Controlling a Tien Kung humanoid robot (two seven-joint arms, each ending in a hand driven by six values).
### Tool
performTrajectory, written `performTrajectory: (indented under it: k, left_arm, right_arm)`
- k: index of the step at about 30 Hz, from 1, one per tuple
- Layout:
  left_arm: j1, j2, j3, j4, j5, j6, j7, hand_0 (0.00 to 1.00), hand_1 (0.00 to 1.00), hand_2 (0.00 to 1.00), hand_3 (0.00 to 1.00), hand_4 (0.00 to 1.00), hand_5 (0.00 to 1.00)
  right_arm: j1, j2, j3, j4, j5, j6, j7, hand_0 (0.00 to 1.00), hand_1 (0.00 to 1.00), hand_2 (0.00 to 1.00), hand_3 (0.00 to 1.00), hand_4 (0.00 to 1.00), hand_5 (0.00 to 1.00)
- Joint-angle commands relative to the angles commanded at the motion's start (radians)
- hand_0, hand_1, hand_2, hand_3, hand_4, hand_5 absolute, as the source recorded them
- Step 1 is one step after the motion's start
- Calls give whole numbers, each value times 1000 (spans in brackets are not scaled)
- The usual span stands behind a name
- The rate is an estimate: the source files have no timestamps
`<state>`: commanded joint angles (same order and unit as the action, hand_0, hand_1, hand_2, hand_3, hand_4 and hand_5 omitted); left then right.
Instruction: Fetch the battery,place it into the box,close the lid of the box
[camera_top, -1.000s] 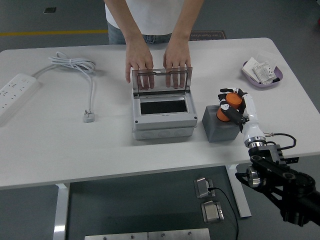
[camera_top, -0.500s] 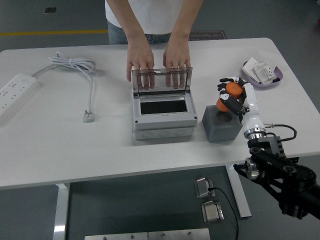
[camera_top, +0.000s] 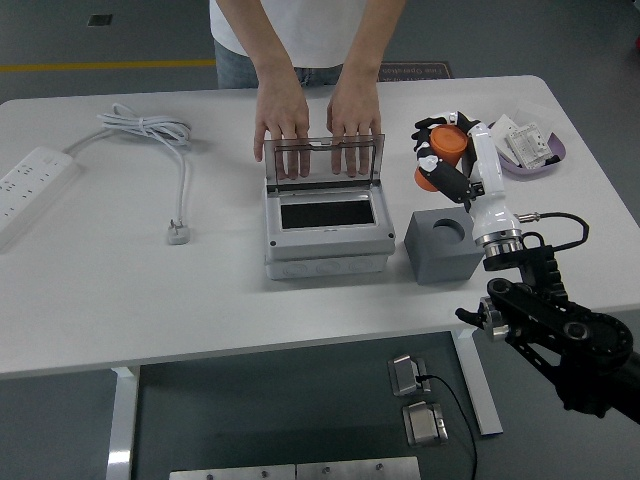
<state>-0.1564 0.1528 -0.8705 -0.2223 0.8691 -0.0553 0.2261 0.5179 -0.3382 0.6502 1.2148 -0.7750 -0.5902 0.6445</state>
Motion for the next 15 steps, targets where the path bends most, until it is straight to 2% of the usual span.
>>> performTrajectory:
  k: [1,6,7,12,13,15]
  left_arm:
    - [0,1,-1,0,1,0,1,580,635,607,611,663,220]
    - [1,3,-4,-1,3,-1,3,580,635,607,611,663,220]
    - [1,3,-5,-1,4,-1,4,580,635,609,611,664,223]
    - [1,7,-17,-2,15,-1,9,580,635,609,611,664,223]
    - [1,8,-20,-3,18,-1,11,580,635,606,610,665,228]
    - [1,9,-26,-3,25,-1,14,580,635,606,610,665,228]
  right_arm:
    - [6,2,-7,11,-12,0,-7,44,148,378,254,2,2]
    - [39,19,-48,30,-97,-5,-77,44,148,378,254,2,2]
    - [47,23,-57,27,-121,-7,-98,2,107,351,227,2,2]
    - [103,60,-114,-32,-242,-19,-203,2,107,351,227,2,2]
    - [115,67,-125,-47,-267,-21,-223,2,111,313,211,2,2]
    - [141,80,-153,-77,-314,-25,-260,2,111,313,211,2,2]
